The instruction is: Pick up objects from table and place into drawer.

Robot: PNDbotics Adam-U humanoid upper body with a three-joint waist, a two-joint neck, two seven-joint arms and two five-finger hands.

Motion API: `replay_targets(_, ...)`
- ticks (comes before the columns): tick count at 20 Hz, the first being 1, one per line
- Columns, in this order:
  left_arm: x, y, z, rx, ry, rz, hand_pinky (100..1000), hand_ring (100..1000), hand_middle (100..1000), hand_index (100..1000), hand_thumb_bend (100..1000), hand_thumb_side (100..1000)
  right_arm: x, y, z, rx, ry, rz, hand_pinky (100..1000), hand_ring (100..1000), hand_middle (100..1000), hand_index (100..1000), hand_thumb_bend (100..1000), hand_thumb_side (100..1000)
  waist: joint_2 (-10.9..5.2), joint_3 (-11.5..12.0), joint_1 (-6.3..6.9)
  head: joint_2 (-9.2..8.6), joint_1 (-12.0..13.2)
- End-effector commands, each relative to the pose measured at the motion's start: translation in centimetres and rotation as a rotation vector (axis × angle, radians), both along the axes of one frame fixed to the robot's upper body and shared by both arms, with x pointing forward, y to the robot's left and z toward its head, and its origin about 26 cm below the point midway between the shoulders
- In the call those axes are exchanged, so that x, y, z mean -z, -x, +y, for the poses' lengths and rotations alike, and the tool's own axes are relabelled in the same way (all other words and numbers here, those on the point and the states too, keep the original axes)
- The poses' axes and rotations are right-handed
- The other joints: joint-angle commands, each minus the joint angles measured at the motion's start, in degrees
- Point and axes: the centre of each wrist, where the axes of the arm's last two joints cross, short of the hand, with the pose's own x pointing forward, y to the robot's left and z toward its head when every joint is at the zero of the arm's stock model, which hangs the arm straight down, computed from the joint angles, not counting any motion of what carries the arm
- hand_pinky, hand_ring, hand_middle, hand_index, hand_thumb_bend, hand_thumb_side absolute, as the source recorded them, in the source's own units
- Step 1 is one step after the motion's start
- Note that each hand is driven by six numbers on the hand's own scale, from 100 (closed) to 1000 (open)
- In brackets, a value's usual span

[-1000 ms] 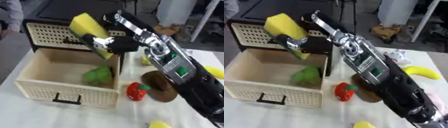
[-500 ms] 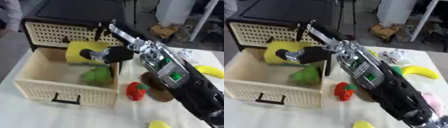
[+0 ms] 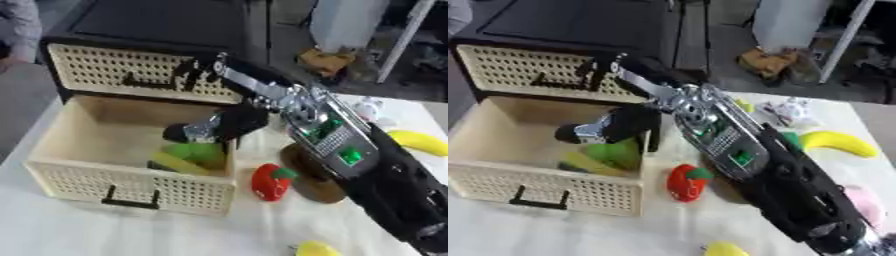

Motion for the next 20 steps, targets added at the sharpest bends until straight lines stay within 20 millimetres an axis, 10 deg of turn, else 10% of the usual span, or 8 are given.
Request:
replay_targets(1, -0.7, 0.4, 0.3, -0.006, -0.005, -0.029, 668, 722, 730, 765, 138, 979, -1.3, 1.0, -0.3, -0.004, -0.019, -0.055, 832, 990, 647, 873, 620, 646, -1.07, -0.2, 0.64, -0.13, 0.2)
replay_targets(20, -0.4, 0.5, 1.2, -0.050, -0.011, -0.022, 668, 722, 730, 770, 142, 971, -7.0, 5.2, -6.4, -0.257, -0.518, -0.247, 748, 954, 571, 793, 515, 739, -2.20, -3.9, 1.68, 1.36, 6.0)
